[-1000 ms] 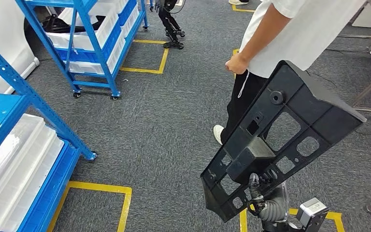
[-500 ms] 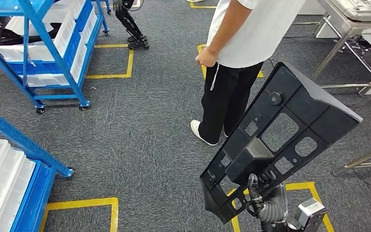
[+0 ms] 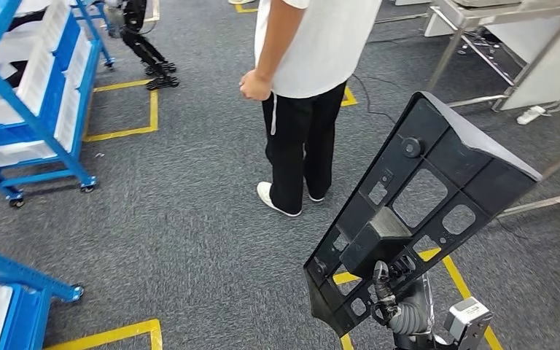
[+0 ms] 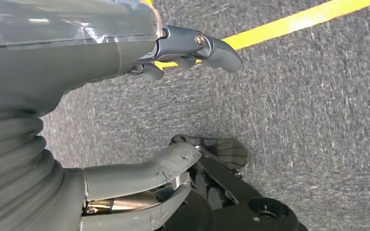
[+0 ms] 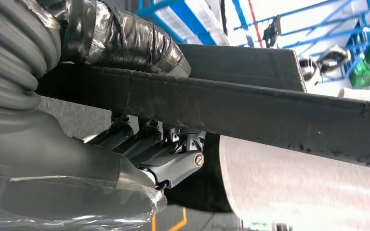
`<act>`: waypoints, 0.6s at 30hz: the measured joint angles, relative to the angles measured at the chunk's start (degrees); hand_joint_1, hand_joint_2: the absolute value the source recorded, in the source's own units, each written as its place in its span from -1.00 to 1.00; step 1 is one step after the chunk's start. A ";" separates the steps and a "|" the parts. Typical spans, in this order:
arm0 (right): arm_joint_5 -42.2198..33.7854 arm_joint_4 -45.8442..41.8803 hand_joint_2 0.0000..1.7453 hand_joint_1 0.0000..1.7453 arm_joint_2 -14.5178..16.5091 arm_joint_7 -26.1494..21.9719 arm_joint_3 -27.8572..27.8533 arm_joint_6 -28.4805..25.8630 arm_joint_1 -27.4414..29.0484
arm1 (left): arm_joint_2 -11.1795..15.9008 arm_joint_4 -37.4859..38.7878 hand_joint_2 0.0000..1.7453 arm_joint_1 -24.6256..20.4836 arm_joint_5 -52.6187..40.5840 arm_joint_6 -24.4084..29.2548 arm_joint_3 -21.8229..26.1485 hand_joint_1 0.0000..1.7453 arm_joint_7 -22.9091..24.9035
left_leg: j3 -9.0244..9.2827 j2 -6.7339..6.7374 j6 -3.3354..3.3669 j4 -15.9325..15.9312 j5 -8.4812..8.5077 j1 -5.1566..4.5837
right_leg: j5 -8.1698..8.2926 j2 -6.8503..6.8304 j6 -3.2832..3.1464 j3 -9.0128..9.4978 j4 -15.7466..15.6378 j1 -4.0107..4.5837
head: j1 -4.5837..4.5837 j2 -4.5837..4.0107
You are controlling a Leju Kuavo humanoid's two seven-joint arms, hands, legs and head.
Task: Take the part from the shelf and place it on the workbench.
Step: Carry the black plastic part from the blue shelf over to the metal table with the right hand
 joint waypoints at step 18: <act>0.10 0.20 1.00 1.00 -0.19 0.25 0.18 -0.38 0.33 | -0.05 -0.02 1.00 0.04 0.00 0.02 0.72 -1.00 0.00 | 5.49 4.57 1.82 -12.03 4.27 -0.41 | -0.64 -7.18 2.04 -1.61 2.93 0.51 | 0.13 0.00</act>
